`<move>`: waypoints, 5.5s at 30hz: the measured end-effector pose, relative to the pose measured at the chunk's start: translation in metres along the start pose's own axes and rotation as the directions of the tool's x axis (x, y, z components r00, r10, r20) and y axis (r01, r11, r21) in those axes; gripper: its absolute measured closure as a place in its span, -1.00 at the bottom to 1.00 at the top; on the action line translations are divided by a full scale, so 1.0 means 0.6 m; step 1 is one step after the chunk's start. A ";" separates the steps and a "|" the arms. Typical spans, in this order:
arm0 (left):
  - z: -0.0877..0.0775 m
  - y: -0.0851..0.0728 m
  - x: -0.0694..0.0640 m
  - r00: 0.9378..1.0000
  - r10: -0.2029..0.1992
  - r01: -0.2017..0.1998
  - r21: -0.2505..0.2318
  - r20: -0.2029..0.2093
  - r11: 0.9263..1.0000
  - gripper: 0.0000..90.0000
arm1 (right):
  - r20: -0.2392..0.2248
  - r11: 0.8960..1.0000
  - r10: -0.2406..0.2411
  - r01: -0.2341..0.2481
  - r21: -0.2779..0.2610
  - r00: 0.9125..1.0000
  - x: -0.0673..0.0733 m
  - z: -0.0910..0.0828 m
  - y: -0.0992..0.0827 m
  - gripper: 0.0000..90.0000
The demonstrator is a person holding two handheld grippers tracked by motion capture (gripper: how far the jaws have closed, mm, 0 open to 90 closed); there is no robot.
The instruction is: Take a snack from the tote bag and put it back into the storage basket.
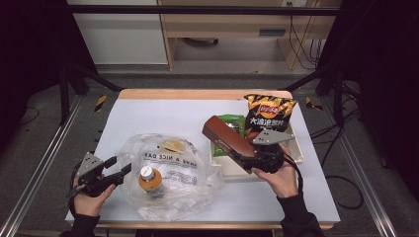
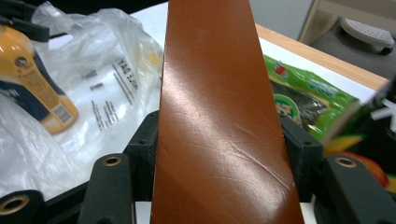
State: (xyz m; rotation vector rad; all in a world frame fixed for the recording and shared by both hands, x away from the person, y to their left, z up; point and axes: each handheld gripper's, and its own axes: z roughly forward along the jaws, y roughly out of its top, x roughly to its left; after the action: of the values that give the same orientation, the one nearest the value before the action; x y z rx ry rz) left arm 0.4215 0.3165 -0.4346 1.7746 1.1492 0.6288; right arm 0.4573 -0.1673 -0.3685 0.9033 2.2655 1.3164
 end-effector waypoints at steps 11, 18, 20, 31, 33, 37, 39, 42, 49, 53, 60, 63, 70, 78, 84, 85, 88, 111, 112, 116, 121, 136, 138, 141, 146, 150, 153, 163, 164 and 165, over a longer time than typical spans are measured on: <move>0.002 -0.003 0.002 1.000 -0.009 0.009 0.005 -0.006 1.000 -0.28 | 0.025 1.000 0.026 -0.026 0.016 0.999 -0.027 -0.024 -0.041 -0.03; 0.003 -0.003 0.002 1.000 -0.007 0.007 0.009 -0.006 1.000 -0.29 | 0.035 0.998 0.028 -0.030 0.053 0.999 -0.039 -0.023 -0.062 -0.03; 0.002 -0.003 0.002 1.000 -0.010 0.010 0.006 -0.006 1.000 -0.29 | 0.030 0.997 0.022 -0.024 0.068 0.999 -0.041 -0.021 -0.070 -0.03; 0.004 -0.003 0.001 1.000 -0.002 0.002 0.014 -0.007 1.000 -0.29 | 0.016 0.988 0.016 -0.018 0.155 1.000 -0.042 -0.004 -0.098 -0.03; 0.004 -0.003 0.001 1.000 -0.003 0.003 0.014 -0.006 1.000 -0.29 | 0.015 0.982 -0.002 -0.001 0.189 1.000 -0.039 0.001 -0.100 -0.03; 0.004 -0.004 0.002 1.000 -0.003 0.003 0.015 -0.005 1.000 -0.29 | -0.003 0.974 -0.015 0.016 0.227 1.000 -0.033 0.010 -0.102 -0.03; 0.004 -0.004 0.001 1.000 -0.002 0.002 0.015 -0.006 1.000 -0.29 | -0.009 0.970 -0.020 0.022 0.241 1.000 -0.031 0.013 -0.103 -0.03; 0.004 -0.004 0.001 1.000 -0.002 0.002 0.016 -0.006 1.000 -0.29 | -0.021 0.965 -0.027 0.031 0.261 0.999 -0.027 0.019 -0.104 -0.03; 0.006 -0.004 0.000 1.000 -0.003 0.003 0.018 -0.003 1.000 -0.30 | -0.040 0.968 0.009 0.001 0.250 0.999 -0.030 0.029 -0.112 -0.04; 0.006 -0.004 -0.001 1.000 -0.001 0.001 0.021 0.000 1.000 -0.30 | -0.041 0.971 0.027 -0.016 0.239 0.999 -0.033 0.030 -0.115 -0.09; 0.006 -0.005 -0.001 1.000 -0.005 0.005 0.022 0.005 1.000 -0.31 | 0.004 0.975 0.044 -0.044 0.219 0.999 -0.029 0.026 -0.112 -0.29; 0.005 -0.005 0.000 1.000 -0.006 0.006 0.022 0.006 1.000 -0.31 | 0.031 0.981 0.040 -0.045 0.191 0.999 -0.025 0.015 -0.111 -0.33; 0.006 -0.005 -0.001 1.000 -0.003 0.003 0.027 0.007 1.000 -0.31 | 0.088 0.984 0.064 -0.077 0.163 0.994 -0.015 -0.015 -0.125 -0.36; 0.006 -0.006 -0.001 1.000 -0.006 0.006 0.032 0.007 0.999 -0.31 | 0.125 0.973 0.100 -0.123 0.195 0.987 -0.013 -0.036 -0.151 -0.34; 0.008 -0.007 -0.002 1.000 -0.001 0.001 0.038 0.006 0.999 -0.31 | 0.137 0.976 0.126 -0.147 0.159 0.983 -0.027 -0.045 -0.158 -0.27; 0.008 -0.007 -0.002 1.000 -0.001 0.000 0.038 0.006 0.999 -0.31 | 0.139 0.977 0.127 -0.148 0.154 0.982 -0.028 -0.045 -0.159 -0.27; 0.009 -0.007 -0.002 1.000 -0.003 0.003 0.038 0.007 0.999 -0.31 | 0.139 0.978 0.133 -0.153 0.144 0.981 -0.032 -0.045 -0.160 -0.28; 0.014 -0.010 -0.003 1.000 0.001 -0.002 0.055 0.014 0.998 -0.32 | 0.177 0.982 0.140 -0.159 0.099 0.974 -0.056 -0.030 -0.160 -0.34; 0.013 -0.010 -0.003 1.000 0.001 -0.002 0.053 0.014 0.999 -0.32 | 0.175 0.982 0.140 -0.159 0.098 0.975 -0.056 -0.032 -0.161 -0.35; 0.013 -0.010 -0.003 1.000 0.002 -0.002 0.054 0.015 0.999 -0.32 | 0.185 0.980 0.154 -0.175 0.099 0.971 -0.050 -0.041 -0.164 -0.36; 0.013 -0.010 -0.003 1.000 0.000 -0.001 0.054 0.015 0.999 -0.32 | 0.217 0.976 0.171 -0.196 0.099 0.961 -0.044 -0.054 -0.167 -0.32; 0.016 -0.012 -0.004 1.000 0.003 -0.004 0.064 0.016 0.998 -0.32 | 0.297 0.981 0.173 -0.190 0.028 0.939 -0.059 -0.056 -0.172 0.15; 0.017 -0.012 -0.003 1.000 0.003 -0.004 0.064 0.015 0.998 -0.32 | 0.302 0.981 0.170 -0.190 0.039 0.938 -0.059 -0.049 -0.172 0.18; 0.017 -0.013 -0.002 1.000 0.000 -0.001 0.067 0.015 0.998 -0.32 | 0.310 0.980 0.162 -0.189 0.056 0.937 -0.061 -0.040 -0.175 0.20; 0.017 -0.013 -0.003 1.000 0.006 -0.007 0.068 0.014 0.998 -0.32 | 0.315 0.978 0.183 -0.204 0.035 0.931 -0.062 -0.038 -0.177 0.15; 0.018 -0.013 -0.003 1.000 0.004 -0.006 0.070 0.015 0.998 -0.32 | 0.341 0.980 0.175 -0.195 0.026 0.924 -0.062 -0.037 -0.177 -0.02; 0.017 -0.013 -0.002 1.000 0.004 -0.004 0.066 0.014 0.998 -0.32 | 0.355 0.979 0.186 -0.203 0.011 0.916 -0.062 -0.042 -0.175 -0.10; 0.019 -0.014 -0.002 1.000 0.003 -0.004 0.069 0.017 0.998 -0.32 | 0.341 0.980 0.168 -0.194 0.043 0.925 -0.065 -0.025 -0.183 0.12; 0.018 -0.014 -0.002 1.000 0.006 -0.007 0.070 0.015 0.997 -0.32 | 0.343 0.981 0.161 -0.187 0.042 0.925 -0.065 -0.023 -0.183 0.15; 0.018 -0.013 -0.002 1.000 0.003 -0.004 0.068 0.016 0.998 -0.32 | 0.343 0.983 0.153 -0.178 0.042 0.927 -0.066 -0.022 -0.183 0.16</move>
State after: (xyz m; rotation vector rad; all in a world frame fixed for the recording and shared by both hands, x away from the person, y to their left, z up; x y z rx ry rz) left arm 0.4258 0.3121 -0.4466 1.8359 1.1691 0.5830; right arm 0.4404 -0.2420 -0.4576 1.2653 2.0145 1.0505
